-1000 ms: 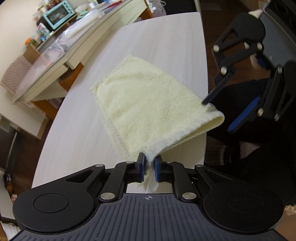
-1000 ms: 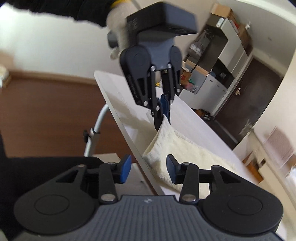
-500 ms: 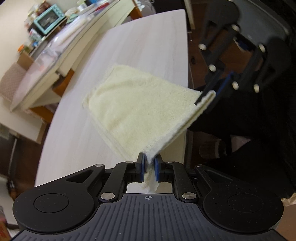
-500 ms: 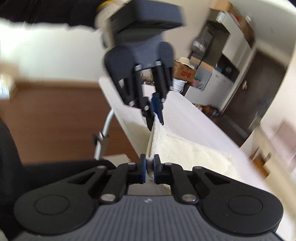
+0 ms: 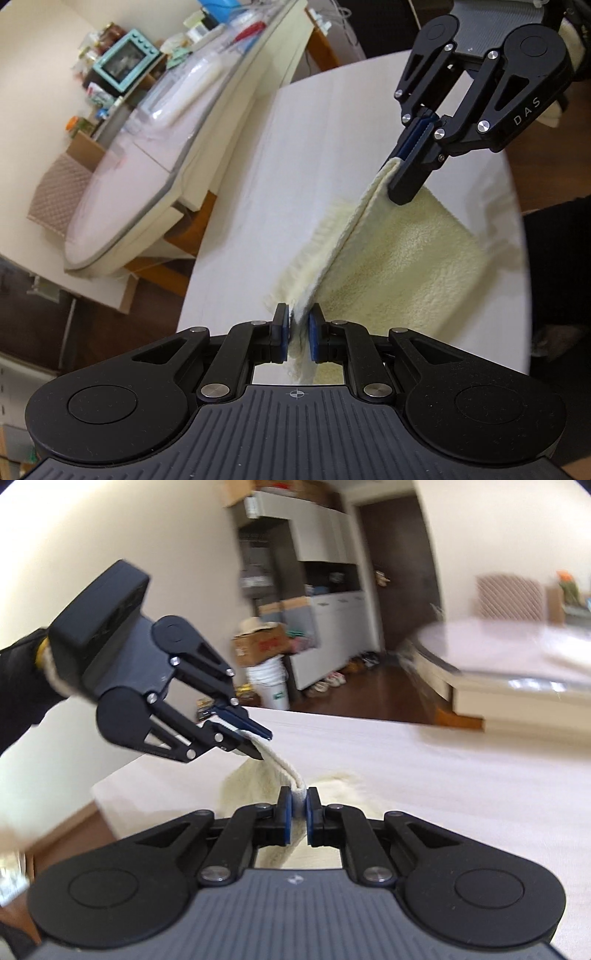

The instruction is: Fold towel

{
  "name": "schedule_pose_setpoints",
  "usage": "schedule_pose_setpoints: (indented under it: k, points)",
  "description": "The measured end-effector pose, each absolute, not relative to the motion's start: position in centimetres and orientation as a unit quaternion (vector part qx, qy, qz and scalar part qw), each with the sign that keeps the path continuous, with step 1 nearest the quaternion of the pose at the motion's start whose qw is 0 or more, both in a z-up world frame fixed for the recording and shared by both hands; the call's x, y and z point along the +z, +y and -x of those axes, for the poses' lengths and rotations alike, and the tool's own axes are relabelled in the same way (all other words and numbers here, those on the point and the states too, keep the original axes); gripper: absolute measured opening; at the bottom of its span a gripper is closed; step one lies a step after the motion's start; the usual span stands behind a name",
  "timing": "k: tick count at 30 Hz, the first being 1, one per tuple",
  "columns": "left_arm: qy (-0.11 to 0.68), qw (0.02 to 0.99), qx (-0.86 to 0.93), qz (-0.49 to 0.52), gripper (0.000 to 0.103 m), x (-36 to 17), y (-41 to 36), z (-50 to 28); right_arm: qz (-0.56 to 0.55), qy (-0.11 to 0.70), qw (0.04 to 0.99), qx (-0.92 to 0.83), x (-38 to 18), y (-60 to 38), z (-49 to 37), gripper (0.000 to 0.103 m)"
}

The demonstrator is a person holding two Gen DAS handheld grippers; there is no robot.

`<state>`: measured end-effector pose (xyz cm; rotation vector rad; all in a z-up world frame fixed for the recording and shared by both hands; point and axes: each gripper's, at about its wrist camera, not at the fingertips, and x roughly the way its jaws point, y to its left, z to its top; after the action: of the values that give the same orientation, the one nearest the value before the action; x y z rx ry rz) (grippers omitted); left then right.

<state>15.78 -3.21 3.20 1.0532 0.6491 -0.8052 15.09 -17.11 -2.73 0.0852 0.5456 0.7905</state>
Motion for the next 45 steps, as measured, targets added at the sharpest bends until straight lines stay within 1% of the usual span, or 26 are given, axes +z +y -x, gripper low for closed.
schedule_pose_setpoints:
  k: [7,13,15,16,17,20,21,23,34,36,39,45]
  points:
    - [0.312,0.727,-0.375,-0.484,0.015,0.3,-5.0,-19.9,-0.073,0.306,0.884,0.346,-5.1,-18.4,-17.7,0.008]
    - [0.314,0.732,-0.379,-0.472,0.015,-0.7,-5.0,-21.1,-0.095,0.312,0.885,0.332,-5.7,-19.8,-18.2,0.008]
    - [0.311,0.740,-0.375,-0.464,0.019,-0.7,-4.9,-21.6,-0.103,0.313,0.884,0.331,-5.7,-19.9,-18.6,0.009]
    - [0.311,0.744,-0.372,-0.460,0.025,-0.7,-4.9,-21.9,-0.103,0.315,0.884,0.329,-5.8,-19.9,-18.9,0.009]
    - [0.312,0.748,-0.368,-0.456,0.032,-0.8,-4.9,-22.1,-0.101,0.320,0.885,0.324,-6.0,-19.9,-19.1,0.013]
    - [0.310,0.757,-0.363,-0.447,0.034,-1.1,-4.9,-22.6,-0.096,0.328,0.887,0.311,-6.3,-19.9,-19.1,0.018]
    - [0.308,0.761,-0.360,-0.443,0.036,-1.0,-4.8,-22.7,-0.098,0.329,0.888,0.307,-6.4,-20.1,-19.0,0.018]
    - [0.304,0.769,-0.356,-0.436,0.040,-0.9,-4.6,-22.7,-0.103,0.327,0.890,0.301,-6.4,-20.3,-19.0,0.021]
    - [0.297,0.795,-0.332,-0.411,0.042,-0.7,-4.1,-23.8,-0.089,0.319,0.902,0.277,-6.6,-20.0,-18.9,0.022]
    - [0.296,0.798,-0.327,-0.411,0.044,-0.9,-4.1,-24.0,-0.077,0.320,0.905,0.271,-6.8,-19.7,-18.7,0.026]
    - [0.294,0.807,-0.316,-0.402,0.044,-0.8,-3.9,-24.1,-0.069,0.320,0.908,0.262,-6.7,-19.7,-18.4,0.027]
    - [0.282,0.830,-0.297,-0.378,0.043,0.5,-2.7,-23.5,-0.070,0.292,0.916,0.264,-5.7,-19.9,-17.3,0.027]
